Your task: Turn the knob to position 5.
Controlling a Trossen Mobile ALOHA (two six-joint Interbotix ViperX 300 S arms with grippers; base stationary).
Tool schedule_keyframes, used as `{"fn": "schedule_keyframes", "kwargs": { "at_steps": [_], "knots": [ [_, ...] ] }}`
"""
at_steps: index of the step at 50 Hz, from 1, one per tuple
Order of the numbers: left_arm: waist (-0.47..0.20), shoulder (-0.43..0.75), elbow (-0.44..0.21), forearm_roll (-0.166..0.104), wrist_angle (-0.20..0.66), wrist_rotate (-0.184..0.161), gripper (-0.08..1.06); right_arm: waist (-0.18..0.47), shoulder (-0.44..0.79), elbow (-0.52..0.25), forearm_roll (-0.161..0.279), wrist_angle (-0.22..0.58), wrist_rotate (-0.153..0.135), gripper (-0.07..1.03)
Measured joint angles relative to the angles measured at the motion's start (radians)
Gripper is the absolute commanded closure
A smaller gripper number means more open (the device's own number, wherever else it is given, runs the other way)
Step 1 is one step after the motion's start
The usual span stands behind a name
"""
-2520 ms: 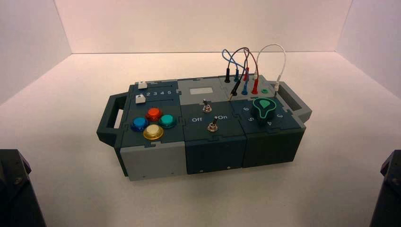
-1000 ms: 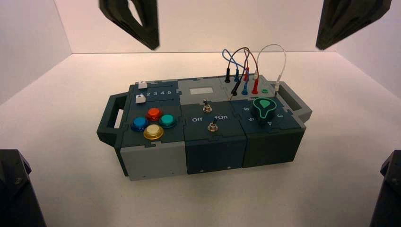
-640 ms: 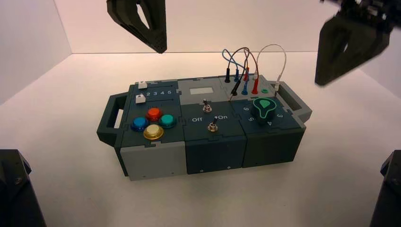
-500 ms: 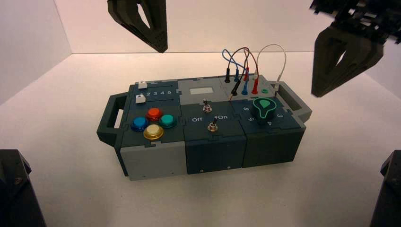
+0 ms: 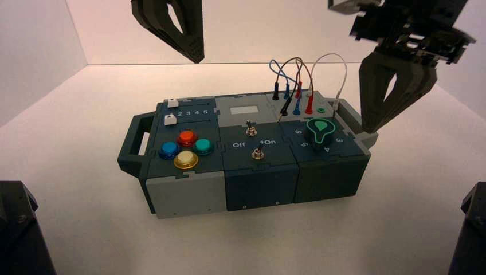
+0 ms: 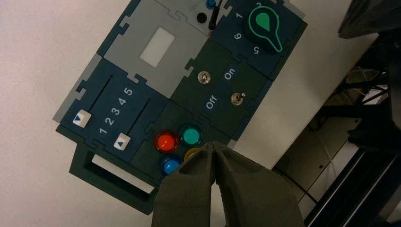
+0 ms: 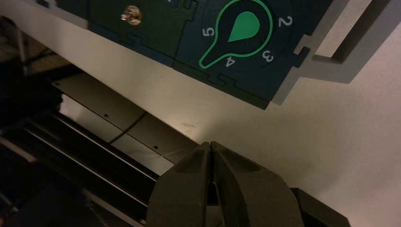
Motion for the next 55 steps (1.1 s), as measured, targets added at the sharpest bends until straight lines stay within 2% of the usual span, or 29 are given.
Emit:
{"fn": "schedule_keyframes", "kwargs": {
  "at_steps": [11,19,34,55],
  "knots": [
    [0.0,-0.002,0.0,0.0,-0.003,0.002,1.01,0.009,0.077,-0.035,-0.041,0.002,-0.012,0.99],
    [0.002,-0.002,-0.002,0.0,-0.006,0.002,1.01,0.014,0.123,-0.057,-0.052,0.005,-0.029,0.99],
    [0.0,-0.002,-0.008,0.0,-0.011,0.002,1.01,0.043,0.218,-0.107,-0.052,0.003,-0.038,0.99],
    [0.0,-0.002,-0.008,0.0,-0.011,0.002,1.01,0.051,0.268,-0.129,-0.044,0.003,-0.037,0.99]
  ]
}}
